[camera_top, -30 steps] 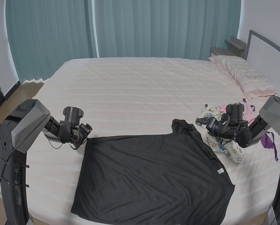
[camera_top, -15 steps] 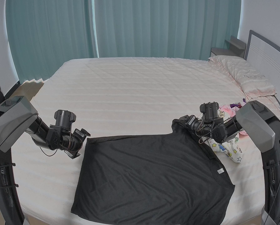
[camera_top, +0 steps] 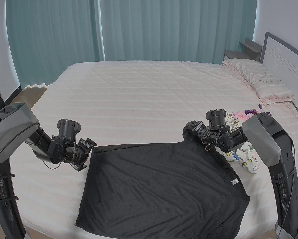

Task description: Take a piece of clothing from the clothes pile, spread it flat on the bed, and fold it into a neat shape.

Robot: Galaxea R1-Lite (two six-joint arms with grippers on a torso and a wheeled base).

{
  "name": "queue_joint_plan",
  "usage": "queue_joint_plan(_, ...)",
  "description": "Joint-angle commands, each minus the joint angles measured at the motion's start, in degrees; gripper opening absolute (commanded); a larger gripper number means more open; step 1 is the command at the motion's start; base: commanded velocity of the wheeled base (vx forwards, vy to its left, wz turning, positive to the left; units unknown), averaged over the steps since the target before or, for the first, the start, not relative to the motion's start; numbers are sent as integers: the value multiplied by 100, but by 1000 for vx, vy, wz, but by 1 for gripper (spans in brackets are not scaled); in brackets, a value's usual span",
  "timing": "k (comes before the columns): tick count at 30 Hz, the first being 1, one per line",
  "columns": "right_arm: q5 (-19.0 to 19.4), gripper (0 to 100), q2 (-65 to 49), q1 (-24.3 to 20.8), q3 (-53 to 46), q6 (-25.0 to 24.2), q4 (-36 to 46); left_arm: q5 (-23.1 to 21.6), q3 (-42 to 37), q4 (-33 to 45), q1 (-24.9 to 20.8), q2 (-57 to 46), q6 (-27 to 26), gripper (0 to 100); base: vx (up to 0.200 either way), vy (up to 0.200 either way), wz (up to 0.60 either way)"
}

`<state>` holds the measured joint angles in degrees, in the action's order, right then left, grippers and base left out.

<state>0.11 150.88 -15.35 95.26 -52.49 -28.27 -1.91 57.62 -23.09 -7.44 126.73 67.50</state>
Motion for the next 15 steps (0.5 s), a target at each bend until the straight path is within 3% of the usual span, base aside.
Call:
queue_joint_plan(1,-116,100,345,41,485,2,14,-2,-14,-3,-21,-26,18,100,0,0,0)
queue_joint_plan(10,-538,100,881,243,1926,-86,-47,-2,-23,-3,-21,-26,26,100,0,0,0)
queue_joint_plan(15,-547,100,829,339,1933,-244,-504,-2,-50,-11,-21,-26,26,100,0,0,0)
